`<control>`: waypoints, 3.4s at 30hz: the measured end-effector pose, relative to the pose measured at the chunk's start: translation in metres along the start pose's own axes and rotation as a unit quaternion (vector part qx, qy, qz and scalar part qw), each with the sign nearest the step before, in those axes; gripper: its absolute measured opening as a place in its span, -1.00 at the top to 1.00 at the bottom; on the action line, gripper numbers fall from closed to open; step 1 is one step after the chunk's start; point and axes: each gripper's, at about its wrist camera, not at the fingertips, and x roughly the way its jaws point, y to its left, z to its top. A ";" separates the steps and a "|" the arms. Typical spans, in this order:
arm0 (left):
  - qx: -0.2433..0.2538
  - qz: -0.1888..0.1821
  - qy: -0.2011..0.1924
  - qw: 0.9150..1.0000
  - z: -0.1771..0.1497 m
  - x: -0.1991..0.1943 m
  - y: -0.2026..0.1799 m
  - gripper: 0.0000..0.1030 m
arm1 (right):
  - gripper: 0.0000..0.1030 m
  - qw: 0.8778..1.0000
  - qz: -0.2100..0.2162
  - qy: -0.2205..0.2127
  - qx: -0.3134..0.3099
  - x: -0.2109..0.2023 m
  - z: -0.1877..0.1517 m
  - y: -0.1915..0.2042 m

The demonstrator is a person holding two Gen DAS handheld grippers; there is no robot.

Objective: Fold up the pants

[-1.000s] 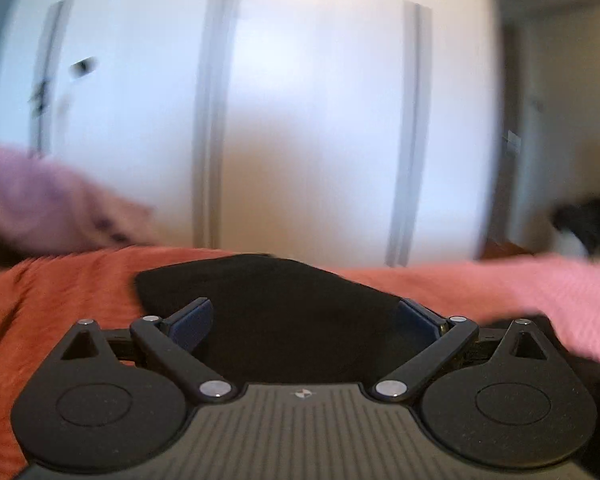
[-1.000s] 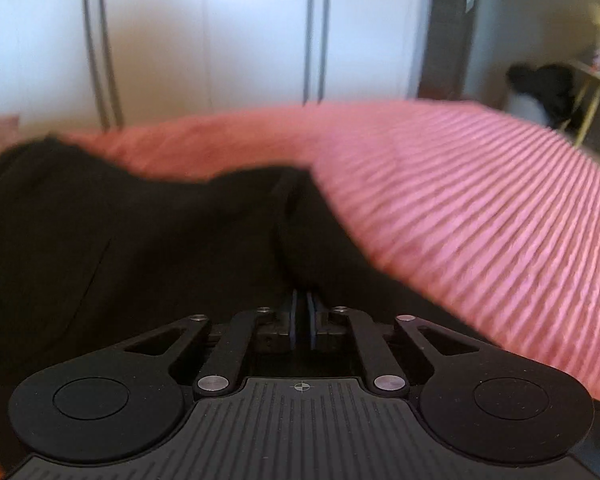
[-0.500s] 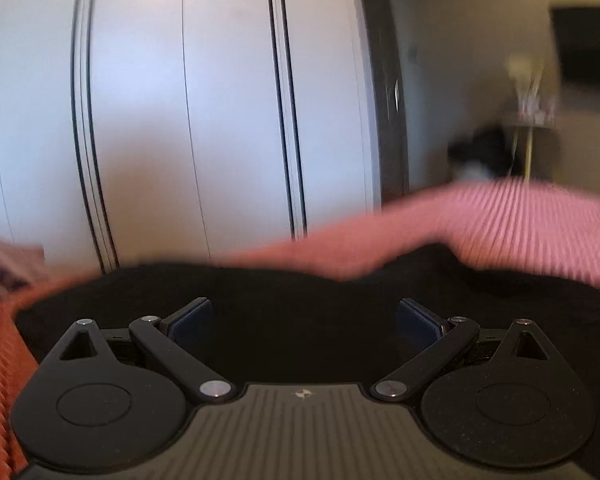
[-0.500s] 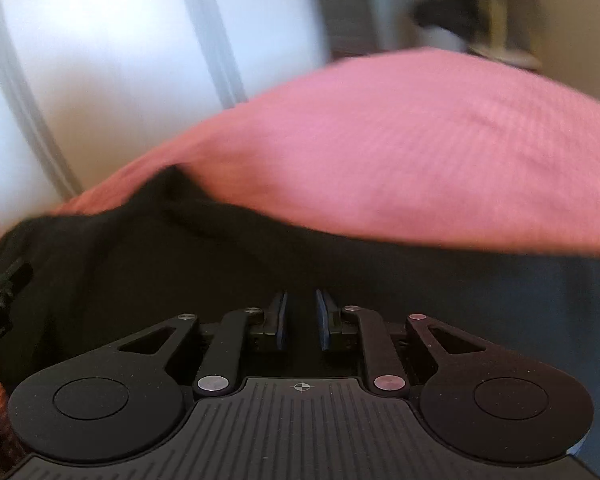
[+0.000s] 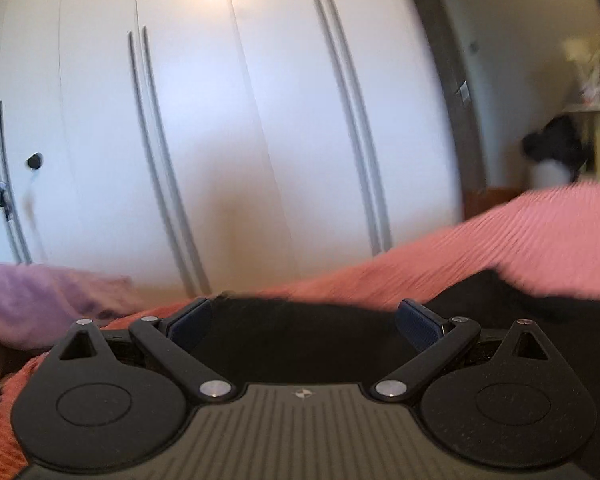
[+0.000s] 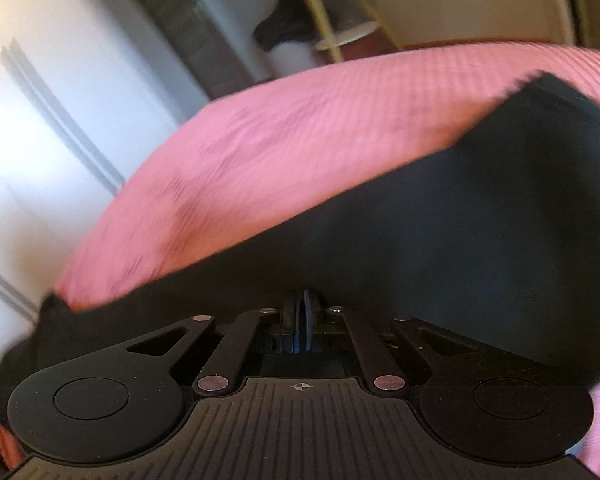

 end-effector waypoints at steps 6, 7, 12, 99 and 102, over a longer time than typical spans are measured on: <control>-0.072 -0.170 0.058 0.981 0.017 -0.024 -0.046 -0.92 | 0.95 0.988 -0.089 -0.083 0.094 -0.053 0.007 -0.066; -0.065 -0.194 0.068 0.976 0.014 -0.026 -0.058 -0.92 | 0.93 0.984 -0.115 -0.096 0.094 -0.063 0.007 -0.068; -0.005 -0.275 0.110 0.955 -0.011 -0.034 -0.107 -0.92 | 0.15 0.976 -0.139 -0.129 0.108 -0.098 -0.008 -0.065; -0.250 -0.550 0.366 0.707 -0.031 0.008 -0.182 -0.92 | 0.80 0.983 0.012 0.020 0.181 -0.034 -0.111 0.060; -0.248 -0.560 0.384 0.691 -0.033 0.010 -0.200 -0.92 | 0.45 0.983 0.031 0.012 0.181 -0.032 -0.108 0.057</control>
